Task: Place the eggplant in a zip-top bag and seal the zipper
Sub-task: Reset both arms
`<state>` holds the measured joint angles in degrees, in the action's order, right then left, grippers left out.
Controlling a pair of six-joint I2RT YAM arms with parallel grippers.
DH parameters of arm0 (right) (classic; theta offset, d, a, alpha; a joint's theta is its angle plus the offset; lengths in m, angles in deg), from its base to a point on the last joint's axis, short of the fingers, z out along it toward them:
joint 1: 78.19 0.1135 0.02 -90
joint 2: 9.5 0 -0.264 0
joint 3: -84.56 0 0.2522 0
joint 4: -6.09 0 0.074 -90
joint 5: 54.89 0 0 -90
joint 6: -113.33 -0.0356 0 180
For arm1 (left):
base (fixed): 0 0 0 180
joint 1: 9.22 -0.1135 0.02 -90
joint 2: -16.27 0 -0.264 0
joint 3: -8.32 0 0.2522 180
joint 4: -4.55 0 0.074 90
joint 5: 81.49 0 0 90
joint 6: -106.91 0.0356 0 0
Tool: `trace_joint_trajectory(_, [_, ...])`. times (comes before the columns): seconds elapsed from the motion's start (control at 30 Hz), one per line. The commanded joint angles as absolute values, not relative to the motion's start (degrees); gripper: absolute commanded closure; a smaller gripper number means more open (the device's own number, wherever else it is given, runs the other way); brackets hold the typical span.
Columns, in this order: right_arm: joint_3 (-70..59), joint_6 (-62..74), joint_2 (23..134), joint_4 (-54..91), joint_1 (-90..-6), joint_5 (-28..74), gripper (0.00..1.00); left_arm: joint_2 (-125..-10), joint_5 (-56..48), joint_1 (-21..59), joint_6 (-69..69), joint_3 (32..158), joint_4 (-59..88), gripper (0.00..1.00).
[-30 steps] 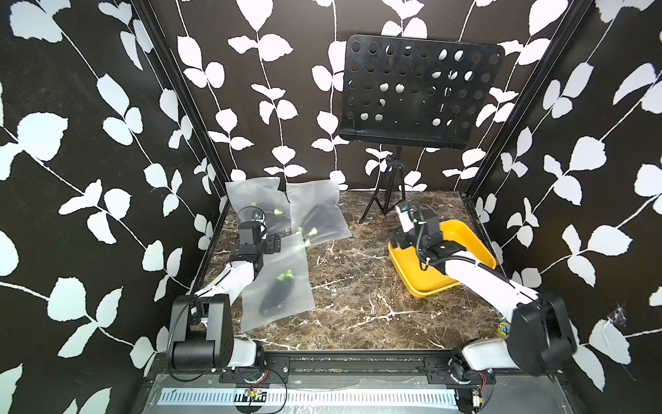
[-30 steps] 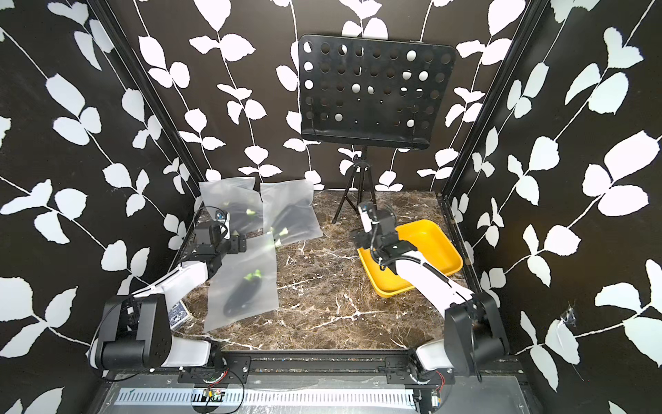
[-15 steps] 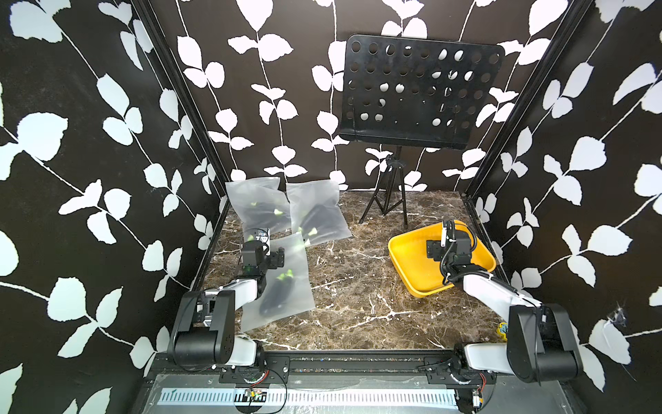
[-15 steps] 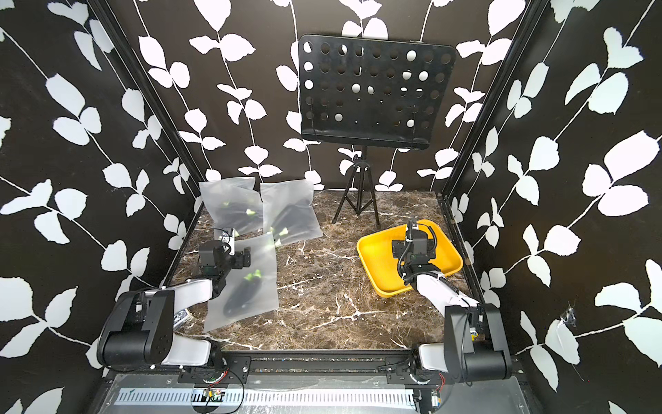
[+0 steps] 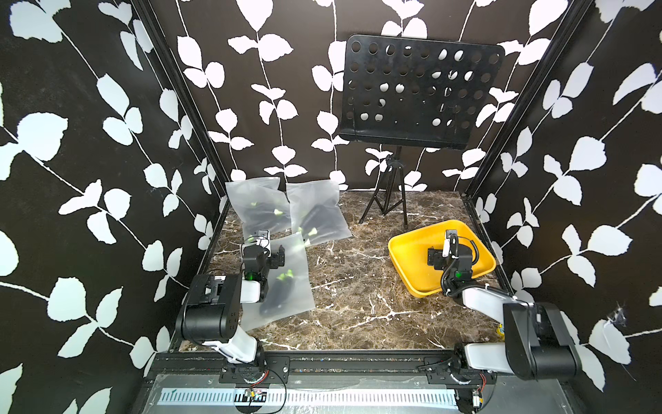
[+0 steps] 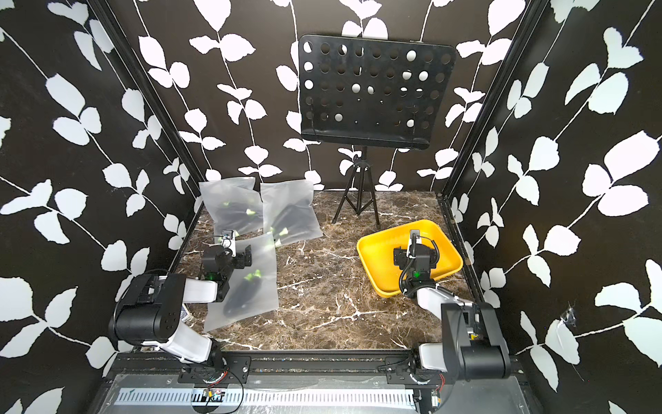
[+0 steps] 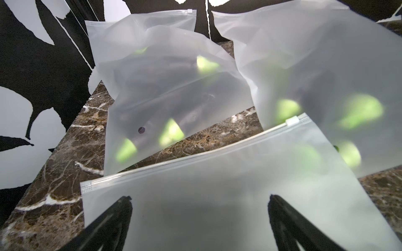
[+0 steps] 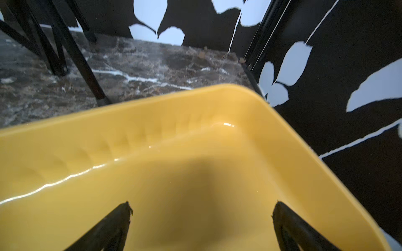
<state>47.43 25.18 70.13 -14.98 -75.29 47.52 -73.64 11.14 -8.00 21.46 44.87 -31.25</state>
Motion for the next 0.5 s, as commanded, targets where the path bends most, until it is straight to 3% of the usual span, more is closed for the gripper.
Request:
trace_joint_trajectory(0.0, [49.18, 24.60, 73.69, -28.17, -75.29, 44.85, 0.01, -72.22, 11.57, -7.80, 21.72, 45.03, -32.11, 0.01])
trace_joint_trajectory(0.13, [50.14, 24.98, 79.03, -36.01, -75.21, 44.41, 0.00, -72.33, 11.56, -7.82, 21.83, 44.96, -32.29, 0.01])
trace_joint_trajectory(0.47, [48.04, 24.39, 77.80, -29.16, -75.34, 44.66, 0.01, -72.41, 11.55, -7.81, 21.79, 45.00, -32.49, 0.01])
